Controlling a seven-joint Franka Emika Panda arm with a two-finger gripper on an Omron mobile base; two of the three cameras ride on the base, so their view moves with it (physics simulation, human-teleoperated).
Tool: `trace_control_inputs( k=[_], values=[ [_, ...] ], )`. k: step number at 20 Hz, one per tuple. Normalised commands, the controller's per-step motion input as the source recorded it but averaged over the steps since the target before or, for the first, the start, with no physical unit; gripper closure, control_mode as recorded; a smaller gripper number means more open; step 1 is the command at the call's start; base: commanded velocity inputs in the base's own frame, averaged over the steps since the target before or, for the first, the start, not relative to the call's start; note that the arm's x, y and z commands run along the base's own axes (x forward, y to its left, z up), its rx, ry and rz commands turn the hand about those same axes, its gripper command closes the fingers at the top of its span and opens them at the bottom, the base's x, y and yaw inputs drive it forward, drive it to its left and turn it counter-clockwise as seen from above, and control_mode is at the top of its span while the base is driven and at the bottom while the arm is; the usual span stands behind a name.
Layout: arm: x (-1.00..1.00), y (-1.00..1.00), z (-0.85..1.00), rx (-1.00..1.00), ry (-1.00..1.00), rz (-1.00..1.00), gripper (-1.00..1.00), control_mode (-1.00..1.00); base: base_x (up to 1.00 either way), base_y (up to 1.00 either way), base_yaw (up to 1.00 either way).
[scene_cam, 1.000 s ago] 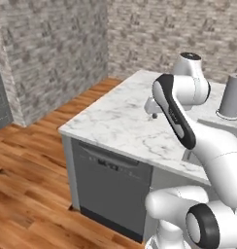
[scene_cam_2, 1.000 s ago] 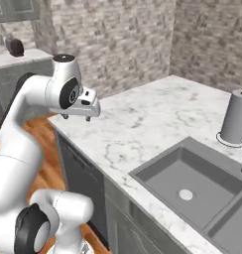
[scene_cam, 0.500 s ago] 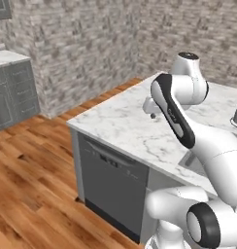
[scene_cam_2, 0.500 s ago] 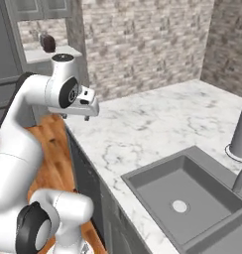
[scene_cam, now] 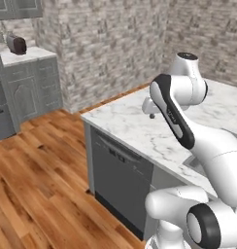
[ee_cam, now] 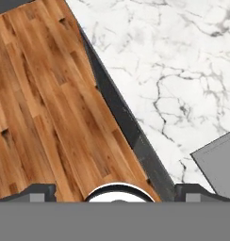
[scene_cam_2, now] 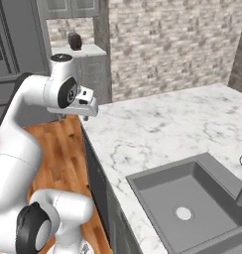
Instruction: Open the dishwasher door and pull out the top rack.
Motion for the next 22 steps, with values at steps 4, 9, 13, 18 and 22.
trace_control_inputs(
  k=[4, 9, 13, 18, 22],
  values=[
    [0.0, 0.0, 0.0, 0.0, 0.0, 0.0, -1.0, 1.0, 0.58, -0.15, 0.17],
    [0.0, 0.0, 0.0, 0.0, 0.0, 0.0, -1.0, 1.0, 0.47, 0.0, 0.05],
    [0.51, 0.3, -0.62, -0.19, 0.01, 0.01, -1.0, -1.0, 0.09, 0.0, 0.01],
    [0.9, 1.0, -1.0, -0.52, 0.09, 0.04, -1.0, -1.0, 0.0, 0.0, 0.0],
    [0.54, 0.88, -1.0, -0.45, 0.08, 0.09, -1.0, -1.0, 0.0, 0.0, 0.0]
  ],
)
